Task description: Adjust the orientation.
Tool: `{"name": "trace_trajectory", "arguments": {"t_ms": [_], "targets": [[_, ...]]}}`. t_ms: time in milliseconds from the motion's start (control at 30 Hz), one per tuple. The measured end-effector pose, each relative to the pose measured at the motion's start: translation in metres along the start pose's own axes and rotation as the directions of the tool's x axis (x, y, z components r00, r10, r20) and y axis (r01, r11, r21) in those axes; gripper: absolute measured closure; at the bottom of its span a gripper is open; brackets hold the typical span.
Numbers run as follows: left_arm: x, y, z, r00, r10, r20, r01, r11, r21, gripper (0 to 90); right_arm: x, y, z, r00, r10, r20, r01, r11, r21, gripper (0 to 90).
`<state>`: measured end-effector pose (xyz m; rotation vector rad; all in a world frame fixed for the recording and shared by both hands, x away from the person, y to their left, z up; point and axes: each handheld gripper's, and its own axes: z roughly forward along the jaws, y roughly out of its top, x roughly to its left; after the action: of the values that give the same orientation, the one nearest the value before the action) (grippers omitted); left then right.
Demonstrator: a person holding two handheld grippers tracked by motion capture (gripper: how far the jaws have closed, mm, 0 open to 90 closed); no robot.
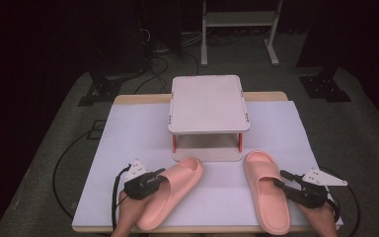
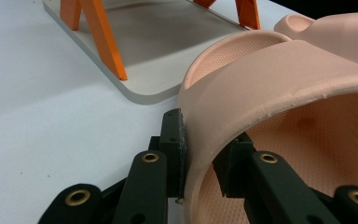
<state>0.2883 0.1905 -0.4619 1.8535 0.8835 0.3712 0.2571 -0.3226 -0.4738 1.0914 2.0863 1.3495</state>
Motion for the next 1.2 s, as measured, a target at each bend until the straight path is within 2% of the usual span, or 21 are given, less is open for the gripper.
{"name": "trace_trajectory", "arguments": {"t_ms": [500, 967, 1200], "targets": [[0.0018, 0.001, -0.0035, 0.9998, -0.017, 0.006, 0.017, 0.9996, -0.023, 75.2, 0.0015, 0.0038, -0.0018, 0.9987, -0.017, 0.048, 0.016, 1.0, 0.013, 66.2], [0.0023, 0.0016, -0.0047, 0.9996, -0.025, 0.013, 0.026, 0.999, -0.036, 75.2, 0.0041, 0.008, -0.0032, 0.9993, -0.025, 0.029, 0.024, 0.999, 0.03, 78.0], [0.0023, 0.002, -0.006, 0.9993, -0.033, 0.018, 0.034, 0.9985, -0.043, 75.7, 0.0058, 0.0092, -0.0026, 0.9996, -0.02, 0.019, 0.02, 0.999, 0.027, 79.8]]}}
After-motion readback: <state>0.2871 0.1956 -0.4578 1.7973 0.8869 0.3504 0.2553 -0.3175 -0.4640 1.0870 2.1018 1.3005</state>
